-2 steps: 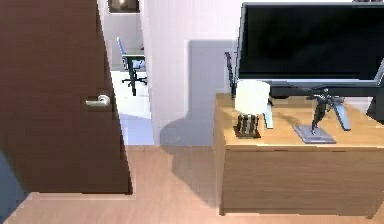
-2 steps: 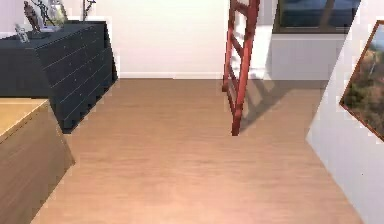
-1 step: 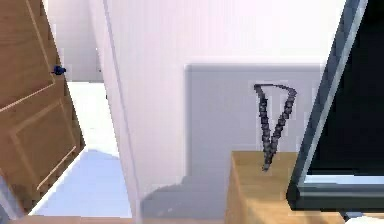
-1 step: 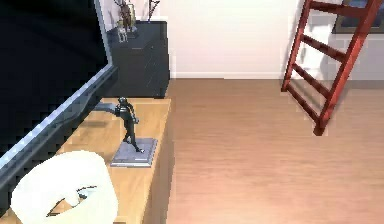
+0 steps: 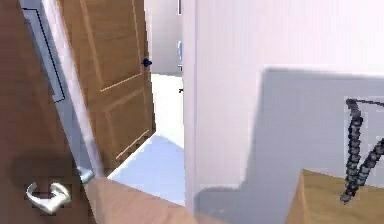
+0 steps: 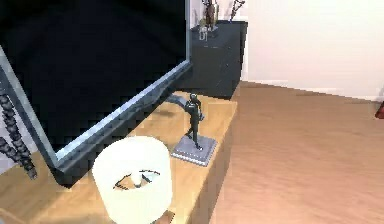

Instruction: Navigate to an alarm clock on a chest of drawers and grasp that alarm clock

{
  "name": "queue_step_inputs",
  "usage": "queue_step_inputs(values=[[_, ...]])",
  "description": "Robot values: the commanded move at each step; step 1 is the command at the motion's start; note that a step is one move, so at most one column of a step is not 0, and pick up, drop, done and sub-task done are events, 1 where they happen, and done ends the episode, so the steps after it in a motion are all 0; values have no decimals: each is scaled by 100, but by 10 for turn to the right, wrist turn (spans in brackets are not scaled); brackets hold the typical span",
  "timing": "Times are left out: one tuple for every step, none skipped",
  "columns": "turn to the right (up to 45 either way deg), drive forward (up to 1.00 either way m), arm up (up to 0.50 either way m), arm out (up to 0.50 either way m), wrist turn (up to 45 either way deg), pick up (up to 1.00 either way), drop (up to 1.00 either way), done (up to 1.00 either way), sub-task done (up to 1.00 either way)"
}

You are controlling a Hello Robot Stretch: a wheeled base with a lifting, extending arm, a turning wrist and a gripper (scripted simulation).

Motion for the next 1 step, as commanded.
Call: queue_step_inputs(values=[[0, 80, 0, 0, 0, 0, 0, 0, 0]])
